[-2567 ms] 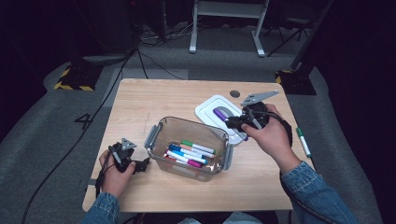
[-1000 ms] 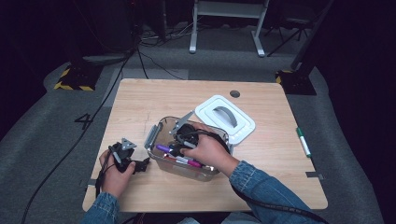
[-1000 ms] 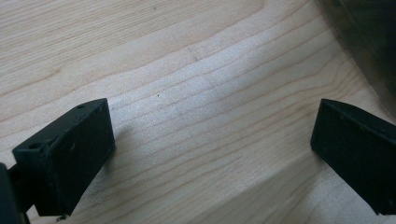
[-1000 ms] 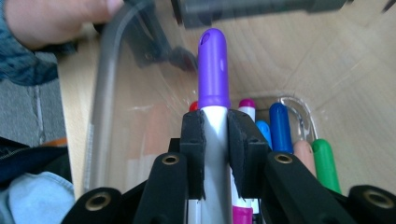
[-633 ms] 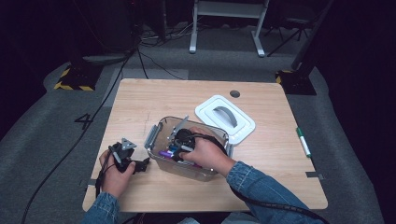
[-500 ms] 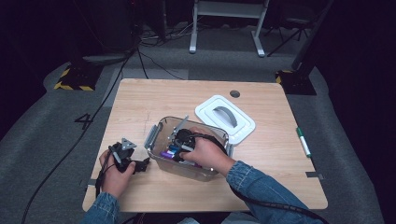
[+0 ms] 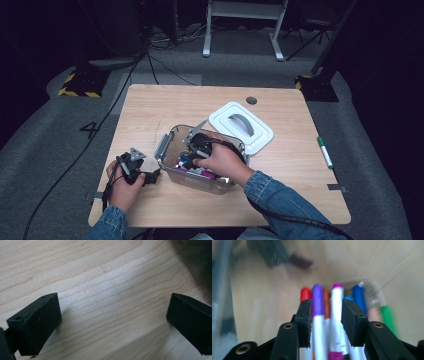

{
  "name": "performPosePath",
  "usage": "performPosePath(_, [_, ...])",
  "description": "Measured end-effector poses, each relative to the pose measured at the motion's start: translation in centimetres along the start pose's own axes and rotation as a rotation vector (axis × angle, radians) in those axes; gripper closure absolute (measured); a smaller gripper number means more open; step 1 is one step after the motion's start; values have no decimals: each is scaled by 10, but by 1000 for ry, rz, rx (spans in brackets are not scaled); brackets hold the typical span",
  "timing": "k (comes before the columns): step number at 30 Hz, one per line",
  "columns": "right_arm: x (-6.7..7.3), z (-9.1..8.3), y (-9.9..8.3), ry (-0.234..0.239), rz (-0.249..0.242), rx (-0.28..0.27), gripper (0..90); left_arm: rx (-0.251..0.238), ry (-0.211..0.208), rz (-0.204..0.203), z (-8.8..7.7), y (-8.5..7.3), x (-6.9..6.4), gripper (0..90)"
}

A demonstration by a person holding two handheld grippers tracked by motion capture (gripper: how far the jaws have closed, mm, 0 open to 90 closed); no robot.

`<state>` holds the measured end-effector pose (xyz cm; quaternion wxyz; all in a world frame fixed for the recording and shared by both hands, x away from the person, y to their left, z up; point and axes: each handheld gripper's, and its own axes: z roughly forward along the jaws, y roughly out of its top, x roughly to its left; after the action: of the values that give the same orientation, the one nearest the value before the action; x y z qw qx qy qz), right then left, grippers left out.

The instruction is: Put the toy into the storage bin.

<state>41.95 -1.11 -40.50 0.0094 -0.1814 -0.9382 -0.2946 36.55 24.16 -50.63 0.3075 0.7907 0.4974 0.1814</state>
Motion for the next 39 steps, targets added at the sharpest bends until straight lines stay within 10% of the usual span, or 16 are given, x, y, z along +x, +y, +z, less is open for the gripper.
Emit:
performPosePath(14, [-14, -87, -8, -148, 33, -219, 591, 1, -1, 2, 0, 0, 0, 0])
performPosePath(39, [-104, -202, -159, -459, 388, -285, 594, 3, 3, -3, 0, 1, 1, 2])
